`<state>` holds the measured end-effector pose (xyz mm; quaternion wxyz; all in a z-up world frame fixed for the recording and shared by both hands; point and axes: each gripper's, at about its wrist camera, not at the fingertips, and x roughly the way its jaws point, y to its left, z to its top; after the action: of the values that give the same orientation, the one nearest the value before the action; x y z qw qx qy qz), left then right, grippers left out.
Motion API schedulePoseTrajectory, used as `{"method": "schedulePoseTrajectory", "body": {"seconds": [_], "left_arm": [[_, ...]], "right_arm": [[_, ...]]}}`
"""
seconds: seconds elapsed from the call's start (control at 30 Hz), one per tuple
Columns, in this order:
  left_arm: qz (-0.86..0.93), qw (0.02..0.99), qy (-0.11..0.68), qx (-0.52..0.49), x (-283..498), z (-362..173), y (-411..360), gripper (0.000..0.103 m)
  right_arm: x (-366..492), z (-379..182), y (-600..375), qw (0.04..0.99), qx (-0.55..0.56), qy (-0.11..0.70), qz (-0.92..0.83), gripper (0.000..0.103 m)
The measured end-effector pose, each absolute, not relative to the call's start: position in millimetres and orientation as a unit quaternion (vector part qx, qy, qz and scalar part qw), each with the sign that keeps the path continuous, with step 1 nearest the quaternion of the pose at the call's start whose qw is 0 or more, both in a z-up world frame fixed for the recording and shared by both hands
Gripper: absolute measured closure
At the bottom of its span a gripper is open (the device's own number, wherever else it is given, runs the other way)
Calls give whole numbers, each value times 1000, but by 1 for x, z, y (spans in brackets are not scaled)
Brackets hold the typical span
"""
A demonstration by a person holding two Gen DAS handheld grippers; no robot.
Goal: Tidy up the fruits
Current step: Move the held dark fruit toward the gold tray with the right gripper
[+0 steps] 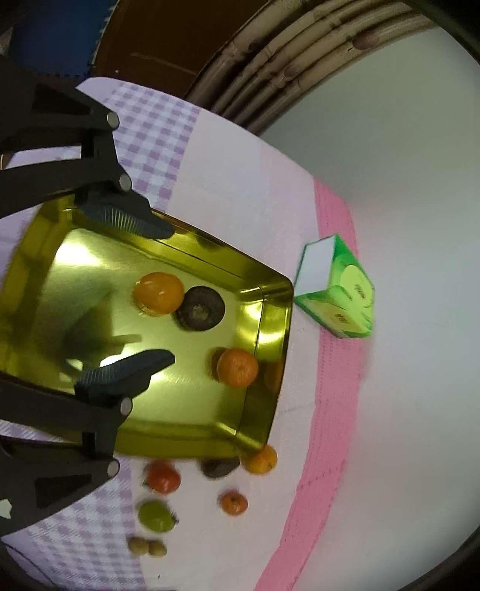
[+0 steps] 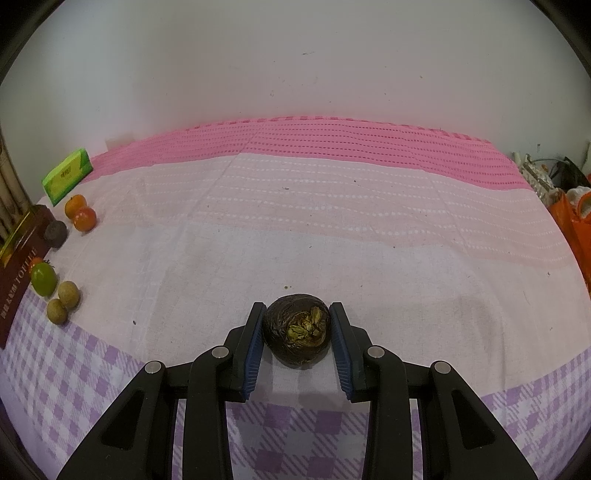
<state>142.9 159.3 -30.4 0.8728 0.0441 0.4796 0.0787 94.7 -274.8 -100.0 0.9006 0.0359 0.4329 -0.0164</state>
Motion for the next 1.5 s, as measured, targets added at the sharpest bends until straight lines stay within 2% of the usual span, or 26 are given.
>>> {"method": "schedulePoseTrajectory", "body": {"seconds": [0.17,0.37,0.5,0.8,1.3,1.5], "left_arm": [[68,877,475,31,110,-14,149,30],[76,875,477,23,75,-12,146,29],[93,867,490,18,61,-15,156,24],[140,860,490,-19,44,-20,192,24],[140,866,480,-8,43,-20,202,21],[142,861,489,-6,45,-23,209,20]], "right_arm": [[93,-99,-279,900,48,432,-18,68],[84,-98,-271,900,58,432,-14,68],[75,-97,-258,900,61,432,-4,68],[67,-78,-220,901,53,428,30,68],[88,15,-44,906,-24,369,207,68],[105,24,19,891,-31,368,264,68]]}}
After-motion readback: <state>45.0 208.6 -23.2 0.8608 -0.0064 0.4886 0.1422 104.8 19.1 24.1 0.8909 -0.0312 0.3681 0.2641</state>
